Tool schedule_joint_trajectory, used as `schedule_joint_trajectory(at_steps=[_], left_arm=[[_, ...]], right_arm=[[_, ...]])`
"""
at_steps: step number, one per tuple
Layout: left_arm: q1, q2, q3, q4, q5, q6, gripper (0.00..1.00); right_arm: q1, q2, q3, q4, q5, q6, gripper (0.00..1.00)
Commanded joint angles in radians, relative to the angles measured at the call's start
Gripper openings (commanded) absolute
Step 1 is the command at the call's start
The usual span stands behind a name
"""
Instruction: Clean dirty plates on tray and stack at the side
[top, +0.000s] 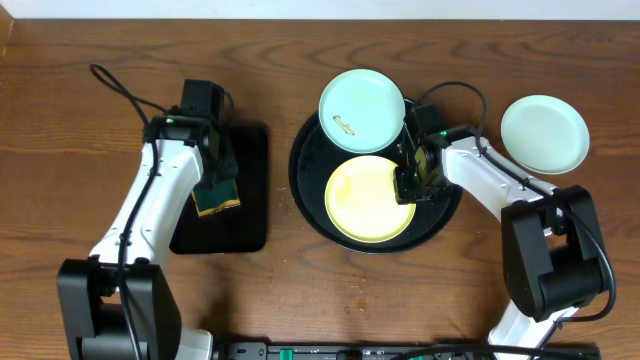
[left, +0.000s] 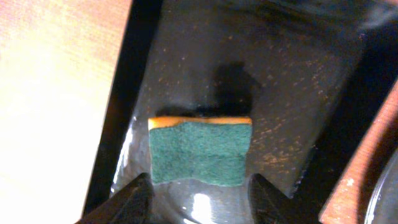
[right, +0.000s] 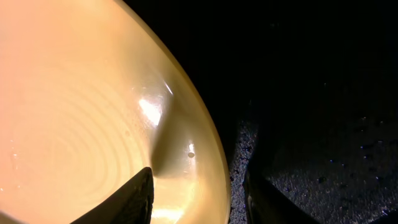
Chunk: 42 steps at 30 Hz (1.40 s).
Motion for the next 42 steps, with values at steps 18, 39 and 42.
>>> schedule_joint_trajectory(at_steps=[18,39,42], left_arm=[[0.005,0.033,-0.211,0.185,0.001,0.032,0.25],[0.005,-0.157,-0.163,0.131,0.01,0.035,0.46],[0.005,-0.164,-0.163,0.13,0.013,0.023,0.46]], right_arm=[[0.003,-0.003,-0.032,0.051,0.044,0.001,0.29],[0.003,-0.32,-0.004,0.043,0.208,-0.05,0.01],[0.014,-0.402,-0.004,0.045,0.256,-0.059,0.01]])
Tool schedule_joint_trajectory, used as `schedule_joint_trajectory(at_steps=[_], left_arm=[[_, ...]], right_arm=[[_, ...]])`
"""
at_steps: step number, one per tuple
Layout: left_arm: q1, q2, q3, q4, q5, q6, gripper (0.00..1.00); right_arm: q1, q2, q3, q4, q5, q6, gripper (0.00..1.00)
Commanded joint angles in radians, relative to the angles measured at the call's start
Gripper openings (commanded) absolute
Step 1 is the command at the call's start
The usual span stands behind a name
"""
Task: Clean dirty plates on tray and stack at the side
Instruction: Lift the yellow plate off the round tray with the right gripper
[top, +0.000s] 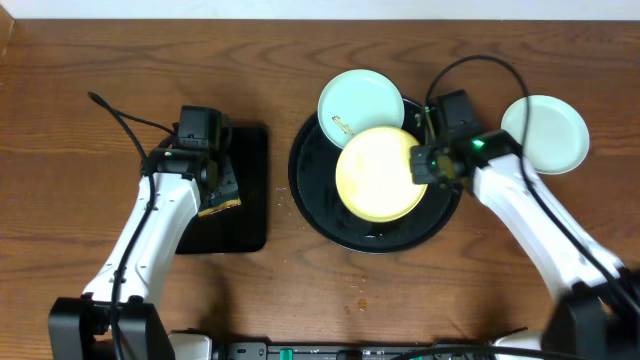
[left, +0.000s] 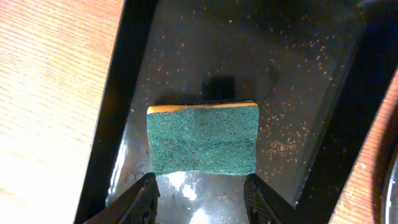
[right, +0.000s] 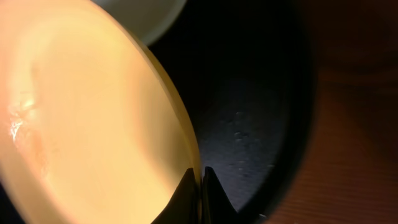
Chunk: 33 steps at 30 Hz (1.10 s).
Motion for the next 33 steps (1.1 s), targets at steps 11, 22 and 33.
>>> schedule_joint_trajectory(at_steps=[11,22,33], left_arm=[[0.005,-0.015,0.024,-0.006,0.036,-0.025,0.46],[0.005,-0.015,0.024,-0.006,0.058,-0.025,0.46],[0.005,-0.015,0.024,-0.006,0.058,-0.025,0.47]], right_arm=[[0.291,-0.243,0.012,0.005,0.721,-0.037,0.01],[0.682,-0.13,0.011,0.033,1.446,-0.036,0.01],[0.652,-0.054,0.011,0.042,1.336,0.051,0.01]])
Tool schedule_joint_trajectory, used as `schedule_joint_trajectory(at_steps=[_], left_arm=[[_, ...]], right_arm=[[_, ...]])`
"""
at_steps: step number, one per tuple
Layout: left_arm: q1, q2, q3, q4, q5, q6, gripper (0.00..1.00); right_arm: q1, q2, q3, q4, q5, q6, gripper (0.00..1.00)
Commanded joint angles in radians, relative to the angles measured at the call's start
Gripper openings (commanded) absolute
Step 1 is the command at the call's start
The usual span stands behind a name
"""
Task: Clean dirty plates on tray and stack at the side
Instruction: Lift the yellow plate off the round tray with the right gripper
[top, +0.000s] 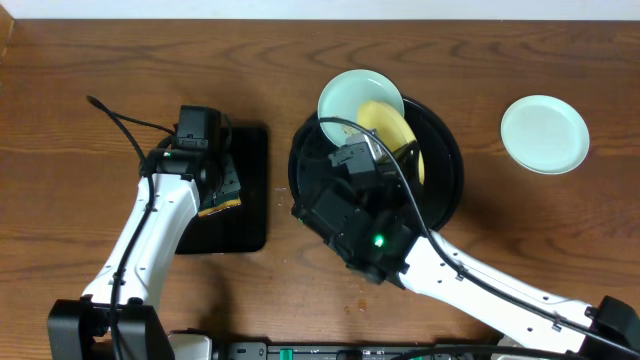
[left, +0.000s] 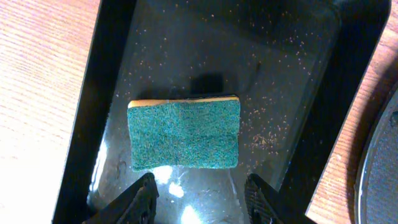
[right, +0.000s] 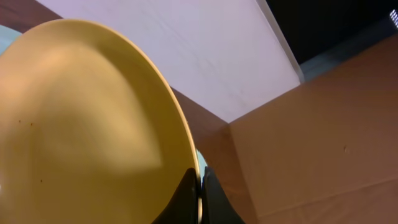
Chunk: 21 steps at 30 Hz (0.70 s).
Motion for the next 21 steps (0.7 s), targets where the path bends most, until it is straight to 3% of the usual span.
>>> schedule_joint_trajectory(at_steps=[1,8,12,15,21], left_arm=[[0.005,-0.011,0.022,-0.003,-0.002,-0.005,0.47],[0.005,-0.011,0.022,-0.003,-0.001,-0.005,0.47],[0.005,-0.011,0.022,-0.003,-0.001,-0.005,0.47],[0.005,-0.011,0.022,-0.003,-0.001,-0.005,0.47],[0.005,-0.011,0.02,-0.003,-0.001,-0.005,0.48]], right_arm=[[-0.03,0.0,0.011,0.009,-0.076,0.045,0.01],[-0.056,0.0,0.011,0.016,-0.163,0.089,0.01],[-0.103,0.0,0.011,0.014,-0.387,0.085,0.01],[-0.195,0.0,0.011,0.027,-0.624,0.088,0.01],[-0.512,-0.036,0.014,0.072,-0.953,0.109,0.01]])
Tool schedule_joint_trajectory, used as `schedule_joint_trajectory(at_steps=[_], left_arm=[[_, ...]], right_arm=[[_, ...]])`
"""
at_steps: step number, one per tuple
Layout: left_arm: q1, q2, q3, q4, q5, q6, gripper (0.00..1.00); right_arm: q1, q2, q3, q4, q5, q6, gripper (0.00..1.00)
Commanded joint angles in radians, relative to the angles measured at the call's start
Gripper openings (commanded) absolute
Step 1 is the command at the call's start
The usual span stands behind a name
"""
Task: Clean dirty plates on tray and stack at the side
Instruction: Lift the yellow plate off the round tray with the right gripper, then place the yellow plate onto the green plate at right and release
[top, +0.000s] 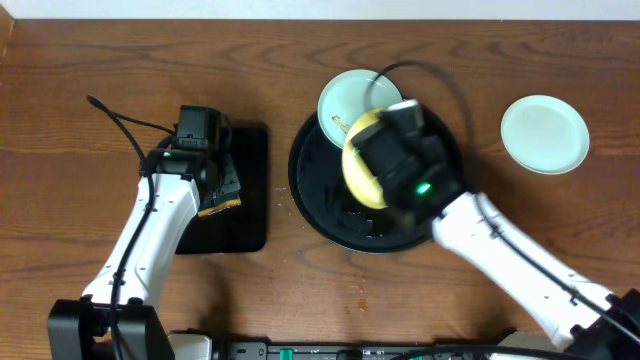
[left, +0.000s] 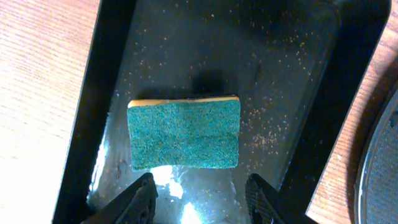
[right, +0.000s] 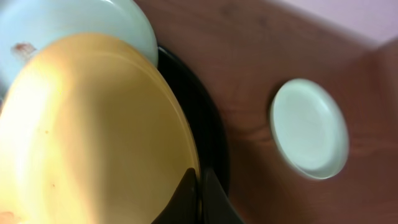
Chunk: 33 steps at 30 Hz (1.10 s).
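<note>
My right gripper (right: 200, 186) is shut on the rim of the yellow plate (right: 93, 124), which it holds tilted on edge above the round black tray (top: 310, 190). In the overhead view the yellow plate (top: 362, 165) hangs by my right gripper (top: 388, 150). A pale green plate (top: 350, 95) with a brown smear lies at the tray's far edge. The green sponge (left: 183, 132) lies on the black rectangular tray (left: 93, 93). My left gripper (left: 202, 199) hovers open just above the sponge.
A clean pale green plate (top: 544, 133) sits on the wooden table to the right of the round tray; in the right wrist view this plate (right: 309, 127) shows too. A black cable loops over the table behind each arm.
My right arm has swung, so its wrist now looks down on the round tray and the table instead of at the wall. The yellow plate stays gripped and tilted. The left arm and sponge are unchanged.
My right gripper was open around the rim of the yellow plate lying flat in the round tray. Then it was shut on the rim with the plate raised, then tilted on edge. My left gripper rose slightly above the sponge and stayed open.
</note>
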Motion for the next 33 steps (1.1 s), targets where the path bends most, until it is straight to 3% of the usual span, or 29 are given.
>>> schedule_joint_trajectory(at_steps=[1,2,7,13,17,22,28,30,33], left_arm=[[0.005,-0.011,0.019,-0.002,-0.002,-0.005,0.48],[0.005,-0.011,0.018,-0.002,-0.002,-0.005,0.52],[0.005,-0.001,0.018,-0.001,-0.002,-0.005,0.52],[0.005,0.017,0.017,0.009,-0.002,-0.005,0.52],[0.005,0.019,0.017,0.009,-0.002,-0.005,0.53],[0.005,0.019,0.017,0.009,-0.002,-0.005,0.52],[0.005,0.019,0.017,0.009,-0.002,-0.005,0.53],[0.005,0.019,0.017,0.009,-0.002,-0.005,0.53],[0.005,0.019,0.017,0.009,-0.002,-0.005,0.53]], right_arm=[[-0.189,-0.04,0.014,0.022,-0.254,0.034,0.01],[-0.255,-0.044,0.014,0.033,-0.287,0.034,0.01],[-0.618,-0.04,0.014,0.077,-0.415,0.034,0.01],[-0.954,-0.006,0.014,0.172,-0.509,0.034,0.01],[-1.067,0.042,0.014,0.213,-0.556,0.034,0.01],[-1.102,0.128,0.014,0.225,-0.585,0.033,0.01],[-1.099,0.209,0.014,0.233,-0.624,-0.018,0.63],[-1.095,0.222,0.014,0.232,-0.676,-0.036,0.68],[-1.079,0.224,0.014,0.216,-0.76,-0.099,0.63]])
